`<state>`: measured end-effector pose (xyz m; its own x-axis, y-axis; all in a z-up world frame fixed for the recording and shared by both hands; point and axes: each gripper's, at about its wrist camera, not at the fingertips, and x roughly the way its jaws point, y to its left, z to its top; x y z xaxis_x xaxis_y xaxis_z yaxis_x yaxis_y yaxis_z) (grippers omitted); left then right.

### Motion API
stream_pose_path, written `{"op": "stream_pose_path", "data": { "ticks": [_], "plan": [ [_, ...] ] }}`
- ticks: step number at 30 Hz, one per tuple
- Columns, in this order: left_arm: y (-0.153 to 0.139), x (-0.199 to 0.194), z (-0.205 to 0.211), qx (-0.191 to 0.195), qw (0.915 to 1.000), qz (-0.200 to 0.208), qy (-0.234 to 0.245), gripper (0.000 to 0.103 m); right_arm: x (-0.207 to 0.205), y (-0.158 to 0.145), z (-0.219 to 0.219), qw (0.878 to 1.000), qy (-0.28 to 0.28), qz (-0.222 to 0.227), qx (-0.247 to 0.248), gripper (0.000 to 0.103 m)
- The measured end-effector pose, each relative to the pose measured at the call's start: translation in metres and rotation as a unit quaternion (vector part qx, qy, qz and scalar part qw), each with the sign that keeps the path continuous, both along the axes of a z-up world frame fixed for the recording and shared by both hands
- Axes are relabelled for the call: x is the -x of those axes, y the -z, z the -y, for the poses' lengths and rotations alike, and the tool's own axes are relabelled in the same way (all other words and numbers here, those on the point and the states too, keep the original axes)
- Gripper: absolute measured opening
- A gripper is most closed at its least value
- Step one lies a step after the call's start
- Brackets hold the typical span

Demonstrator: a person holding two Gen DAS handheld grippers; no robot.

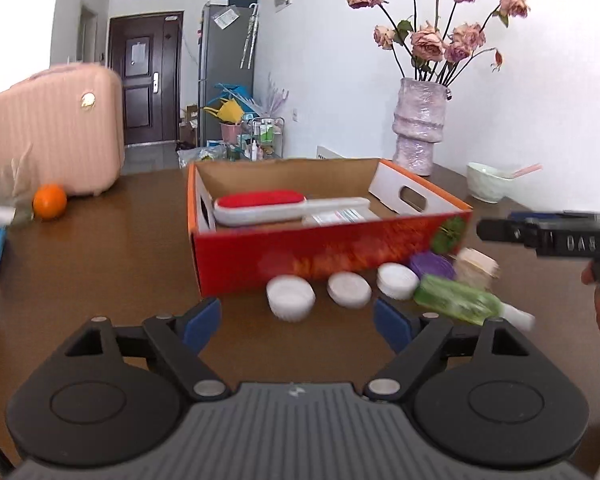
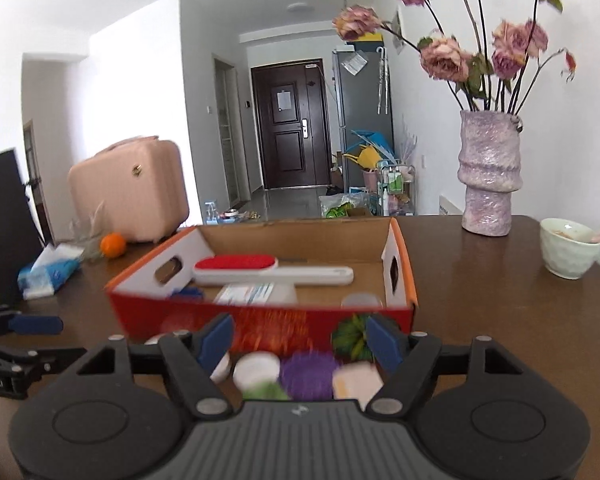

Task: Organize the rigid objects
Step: 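Withdraw both grippers from the box back over the table, then grasp the white screw cap with the left gripper while the right grasps the beige square block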

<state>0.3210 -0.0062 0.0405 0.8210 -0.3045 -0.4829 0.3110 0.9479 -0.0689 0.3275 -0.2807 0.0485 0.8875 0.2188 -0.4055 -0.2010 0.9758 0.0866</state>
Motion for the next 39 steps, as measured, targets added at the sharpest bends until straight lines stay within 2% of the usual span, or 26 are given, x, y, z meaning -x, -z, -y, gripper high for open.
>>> {"op": "stream_pose_path", "data": {
  "ticks": [5,10,20,31,35,39],
  "plan": [
    [0.012,0.042,-0.001,-0.007,0.9987,0.019,-0.047,0.087,0.050,0.016,-0.004,1.000,0.013,-0.009,0.011,0.077],
    [0.013,0.070,-0.010,0.014,0.9984,0.014,-0.052,0.088,0.090,0.025,-0.005,1.000,0.023,-0.015,0.005,0.077],
    [0.013,0.087,-0.004,0.006,0.9989,0.016,-0.044,0.090,0.109,0.033,-0.003,0.999,0.026,-0.025,0.002,0.080],
    [0.015,0.053,0.007,0.012,0.9997,-0.010,-0.016,0.089,0.084,0.035,0.014,0.999,0.044,-0.024,0.000,0.079],
    [0.012,0.026,0.012,0.019,0.9995,-0.024,0.004,0.089,0.064,0.031,0.018,0.999,0.044,-0.017,0.006,0.078],
    [0.017,-0.013,0.021,-0.006,0.9988,-0.048,0.009,0.083,0.041,0.030,0.019,0.998,0.054,-0.019,0.018,0.077]
  ]
}}
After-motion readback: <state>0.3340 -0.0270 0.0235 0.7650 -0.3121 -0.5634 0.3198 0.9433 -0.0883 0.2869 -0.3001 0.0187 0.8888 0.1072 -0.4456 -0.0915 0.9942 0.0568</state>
